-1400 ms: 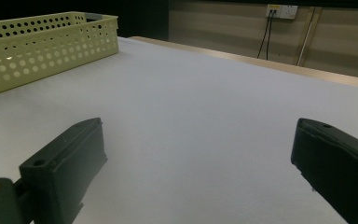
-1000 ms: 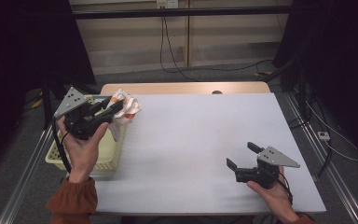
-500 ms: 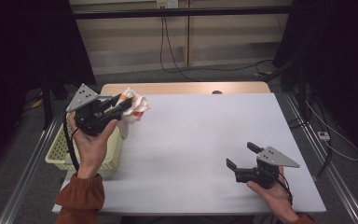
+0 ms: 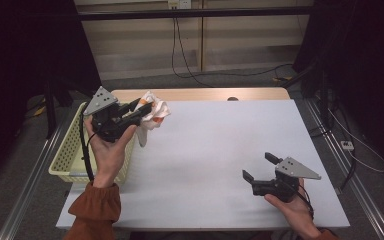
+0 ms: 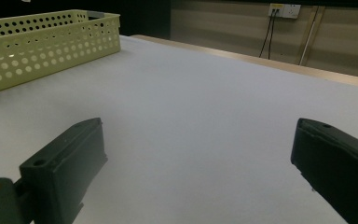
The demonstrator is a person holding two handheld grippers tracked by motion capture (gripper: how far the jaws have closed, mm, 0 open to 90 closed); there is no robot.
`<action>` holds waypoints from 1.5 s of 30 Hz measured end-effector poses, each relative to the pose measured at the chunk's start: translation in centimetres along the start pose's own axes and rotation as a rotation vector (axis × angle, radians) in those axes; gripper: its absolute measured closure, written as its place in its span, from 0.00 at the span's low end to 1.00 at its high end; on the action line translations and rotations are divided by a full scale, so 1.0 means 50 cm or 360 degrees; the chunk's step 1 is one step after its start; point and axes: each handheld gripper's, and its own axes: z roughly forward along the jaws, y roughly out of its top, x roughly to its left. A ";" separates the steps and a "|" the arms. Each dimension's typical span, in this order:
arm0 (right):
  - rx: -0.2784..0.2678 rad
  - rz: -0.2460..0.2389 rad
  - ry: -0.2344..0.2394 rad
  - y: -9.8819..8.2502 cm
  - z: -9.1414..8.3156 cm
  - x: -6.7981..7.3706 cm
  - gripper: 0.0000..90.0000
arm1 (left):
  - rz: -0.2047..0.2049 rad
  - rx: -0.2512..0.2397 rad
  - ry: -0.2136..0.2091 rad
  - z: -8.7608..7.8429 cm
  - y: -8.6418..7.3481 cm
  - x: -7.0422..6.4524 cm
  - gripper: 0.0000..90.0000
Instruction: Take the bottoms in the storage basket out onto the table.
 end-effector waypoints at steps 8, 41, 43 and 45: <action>-0.0001 0.0000 0.0000 0.000 0.000 0.000 0.04 | -0.0003 -0.0003 -0.0021 0.012 0.001 -0.006 0.75; -0.0001 0.0003 0.0010 0.000 -0.001 0.000 0.04 | -0.0005 0.0021 -0.0101 0.095 0.011 -0.043 0.75; -0.0001 0.0003 0.0011 0.000 -0.001 0.000 0.04 | -0.0001 0.0025 -0.0105 0.099 0.012 -0.045 0.75; -0.0001 0.0000 0.0012 0.000 -0.001 0.000 0.04 | 0.0000 0.0028 -0.0108 0.103 0.013 -0.047 0.75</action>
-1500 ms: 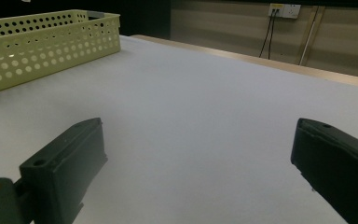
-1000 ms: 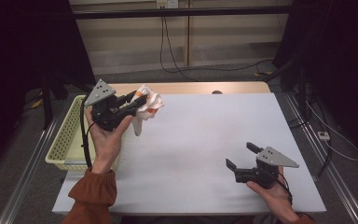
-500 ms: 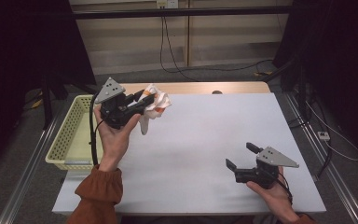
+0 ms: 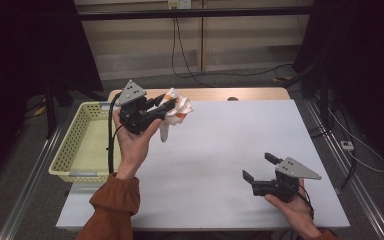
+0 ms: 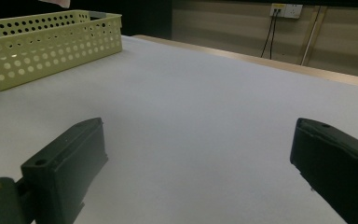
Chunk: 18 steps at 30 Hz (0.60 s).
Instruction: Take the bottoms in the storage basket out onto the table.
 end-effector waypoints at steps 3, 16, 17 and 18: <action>0.0002 -0.0002 0.0000 0.000 0.000 0.000 0.04 | 0.0002 0.0001 -0.0004 0.004 0.001 -0.002 0.75; 0.0000 0.0003 -0.0001 0.000 0.000 0.000 0.04 | 0.0006 0.0011 -0.0023 0.031 0.005 -0.015 0.75; 0.0001 0.0008 -0.0004 0.000 0.000 0.000 0.04 | -0.0001 0.0010 -0.0029 0.034 0.004 -0.016 0.75; 0.0001 0.0008 -0.0005 0.000 0.000 -0.001 0.04 | -0.0001 0.0010 -0.0031 0.037 0.003 -0.017 0.75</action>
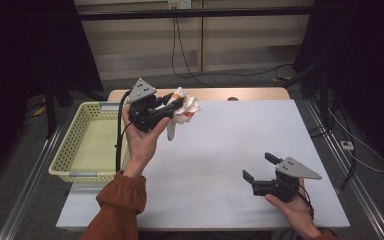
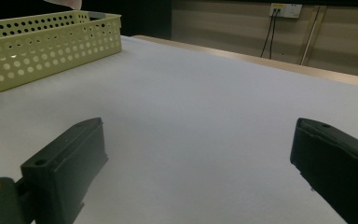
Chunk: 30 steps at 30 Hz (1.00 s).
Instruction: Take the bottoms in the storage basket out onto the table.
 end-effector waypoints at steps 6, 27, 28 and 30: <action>-0.0001 -0.0003 0.0001 0.000 0.000 0.000 0.04 | -0.0010 0.0017 -0.0020 0.018 -0.003 -0.008 0.75; 0.0000 0.0000 0.0006 0.000 -0.001 0.000 0.04 | 0.0009 0.0058 -0.0071 0.068 -0.018 -0.035 0.75; 0.0000 -0.0001 0.0005 0.000 -0.001 0.000 0.04 | 0.0010 0.0063 -0.0072 0.070 -0.019 -0.036 0.75; 0.0000 -0.0003 0.0006 0.000 0.000 0.000 0.04 | 0.0003 0.0067 -0.0072 0.073 -0.022 -0.036 0.75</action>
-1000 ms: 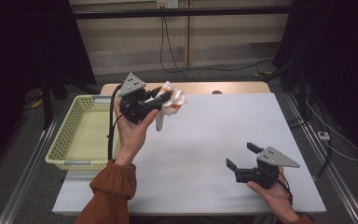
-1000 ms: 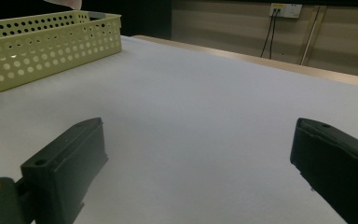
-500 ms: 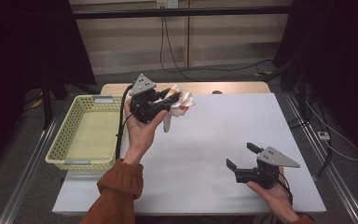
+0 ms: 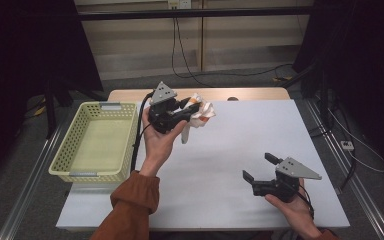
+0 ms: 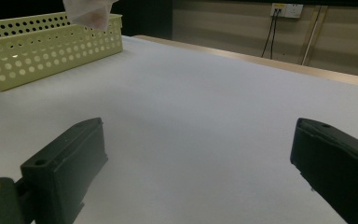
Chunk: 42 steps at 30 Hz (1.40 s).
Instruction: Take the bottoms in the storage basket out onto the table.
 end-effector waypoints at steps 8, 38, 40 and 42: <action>-0.0001 -0.0003 0.0000 0.000 0.000 0.000 0.04 | 0.0004 0.0025 -0.0009 0.012 -0.011 -0.004 0.75; 0.0001 -0.0007 0.0002 0.000 0.000 0.000 0.04 | -0.0010 0.0127 0.0010 0.047 -0.063 0.017 0.75; 0.0001 -0.0008 0.0002 0.000 0.000 0.000 0.04 | -0.0005 0.0139 0.0009 0.051 -0.068 0.016 0.75; 0.0003 -0.0007 0.0001 0.000 0.000 0.000 0.04 | -0.0010 0.0144 0.0006 0.054 -0.072 0.017 0.75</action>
